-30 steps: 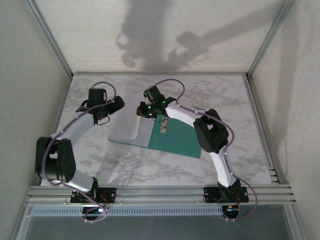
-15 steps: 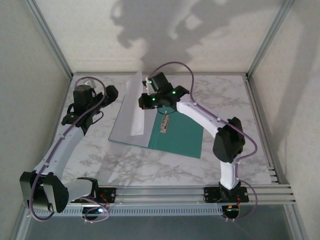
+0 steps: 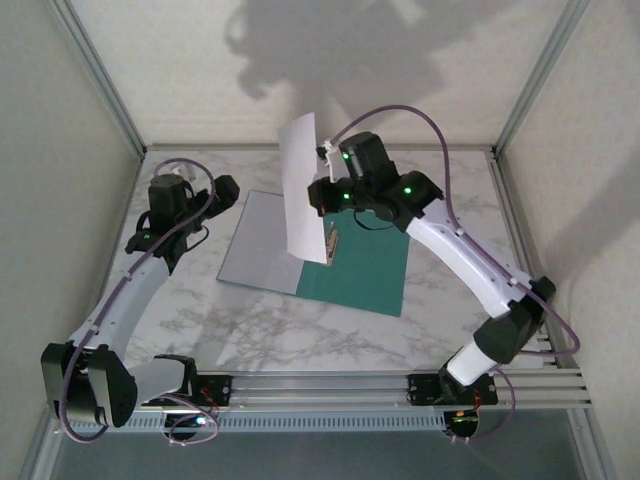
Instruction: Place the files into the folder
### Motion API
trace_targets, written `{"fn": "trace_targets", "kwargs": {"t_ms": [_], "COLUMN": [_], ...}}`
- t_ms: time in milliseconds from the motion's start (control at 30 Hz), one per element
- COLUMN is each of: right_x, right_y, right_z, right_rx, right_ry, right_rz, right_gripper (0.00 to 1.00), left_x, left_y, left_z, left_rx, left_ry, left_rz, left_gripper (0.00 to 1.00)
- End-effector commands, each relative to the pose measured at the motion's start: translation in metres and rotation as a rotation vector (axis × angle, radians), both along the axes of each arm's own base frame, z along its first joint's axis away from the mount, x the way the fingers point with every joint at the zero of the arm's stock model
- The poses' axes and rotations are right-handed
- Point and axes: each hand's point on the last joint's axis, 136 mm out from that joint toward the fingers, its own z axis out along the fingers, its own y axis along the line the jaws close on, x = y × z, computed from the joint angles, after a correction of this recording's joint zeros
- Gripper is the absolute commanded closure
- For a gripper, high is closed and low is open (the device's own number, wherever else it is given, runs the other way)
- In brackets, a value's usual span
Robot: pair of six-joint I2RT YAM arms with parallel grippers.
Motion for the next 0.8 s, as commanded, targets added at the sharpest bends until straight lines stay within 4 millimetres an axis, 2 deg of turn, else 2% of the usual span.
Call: {"fn": "trace_targets", "kwargs": {"t_ms": [0,167,367,533,633,767], "right_x": [-0.003,-0.014,-0.01,-0.012,-0.013,-0.014], "right_y": [-0.03,-0.05,-0.083,-0.107,-0.114,-0.121], "right_z": [0.001,-0.011,-0.062,-0.123,-0.14,-0.15], "right_rx": [-0.03,0.043,0.062,0.047,0.055,0.054], "right_ry": [-0.03,0.034,0.149,0.289,0.328,0.344], "right_rz": [-0.03,-0.043,-0.158,-0.228,-0.256,-0.28], "right_gripper": [0.97,0.97,0.98,1.0,1.0,0.99], "left_x": [0.004,0.006,0.009,0.009,0.01,0.012], "left_y": [-0.009,-0.012,-0.015,-0.019,-0.022,-0.025], "left_z": [-0.001,-0.008,-0.016,-0.025,-0.029,-0.033], "left_rx": [0.001,-0.003,-0.008,-0.008,-0.007,-0.008], "left_ry": [-0.017,0.001,0.023,0.046,0.058,0.075], "left_rz": [-0.043,-0.051,-0.058,-0.074,-0.081,-0.088], "left_gripper": [0.0,0.01,0.01,0.01,0.01,0.01]}}
